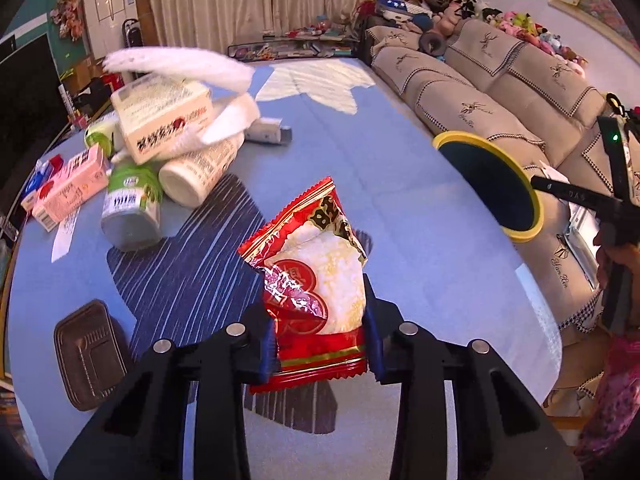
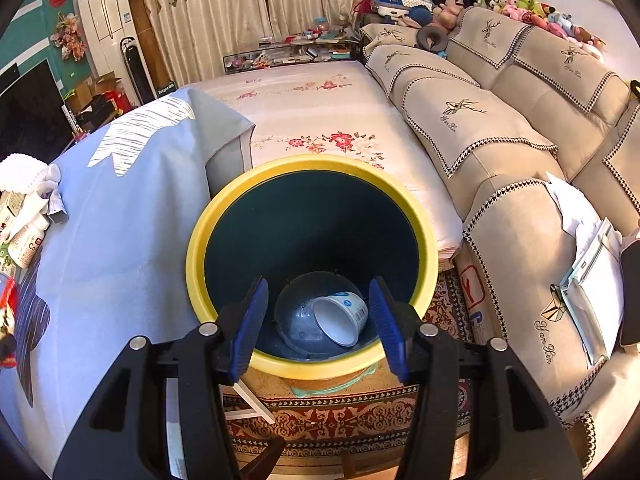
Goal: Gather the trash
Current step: 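Grasp the red snack wrapper with the left gripper, then carry the red wrapper over the yellow bin and release it with the left gripper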
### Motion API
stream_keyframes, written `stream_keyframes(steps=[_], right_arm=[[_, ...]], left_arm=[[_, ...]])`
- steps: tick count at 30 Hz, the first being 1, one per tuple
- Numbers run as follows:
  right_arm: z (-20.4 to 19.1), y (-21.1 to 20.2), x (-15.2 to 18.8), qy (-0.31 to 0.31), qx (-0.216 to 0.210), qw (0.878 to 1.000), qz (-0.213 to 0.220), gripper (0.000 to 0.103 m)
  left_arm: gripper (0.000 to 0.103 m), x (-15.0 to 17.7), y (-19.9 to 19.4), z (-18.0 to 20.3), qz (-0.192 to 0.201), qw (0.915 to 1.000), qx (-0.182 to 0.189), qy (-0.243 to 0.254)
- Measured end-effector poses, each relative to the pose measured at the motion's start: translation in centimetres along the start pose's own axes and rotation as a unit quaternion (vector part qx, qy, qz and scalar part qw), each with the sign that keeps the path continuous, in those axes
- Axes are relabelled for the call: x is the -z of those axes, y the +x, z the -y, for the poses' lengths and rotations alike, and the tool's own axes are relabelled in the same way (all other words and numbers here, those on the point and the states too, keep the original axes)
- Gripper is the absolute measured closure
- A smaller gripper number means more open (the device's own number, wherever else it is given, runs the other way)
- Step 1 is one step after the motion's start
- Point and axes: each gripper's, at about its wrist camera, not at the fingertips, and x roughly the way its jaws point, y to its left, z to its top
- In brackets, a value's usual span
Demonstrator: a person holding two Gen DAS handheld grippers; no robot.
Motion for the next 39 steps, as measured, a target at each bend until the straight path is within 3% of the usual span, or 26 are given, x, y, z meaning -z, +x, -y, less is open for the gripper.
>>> stream_keyframes(steps=[7,13,22,26,29,35,39], right_arm=[[1.3,-0.3,0.6,0.01,-0.001,1.0,0.006,0.053],[4.0,-1.7,1.1,0.028,0.025,0.999,0.021,0.053],[8.6,-3.1,2.2,0.061,0.046,0.997,0.029,0.053],[9.8,-3.4,2.5,0.07,0.052,0.996,0.029,0.052],[10.2,-3.6,2.8,0.074,0.056,0.995,0.028,0.051],[10.2,-3.7,2.9,0.075,0.056,0.995,0.027,0.05],[9.5,-4.1,2.8,0.072,0.055,0.995,0.03,0.05]], left_arm=[[0.068,-3.7,-0.4,4.3,0.019,0.9981,0.029,0.05],[0.068,-7.6,1.9,10.4,0.025,0.9922,0.069,0.101],[0.067,-12.7,9.7,19.4,-0.029,0.9827,0.112,0.145],[0.056,-14.0,13.0,22.3,-0.056,0.9798,0.114,0.155],[0.038,-14.5,14.6,23.8,-0.05,0.9805,0.098,0.163],[0.018,-15.5,15.8,23.6,-0.046,0.9827,0.091,0.155],[0.012,-16.1,15.4,22.4,-0.041,0.9835,0.098,0.146]])
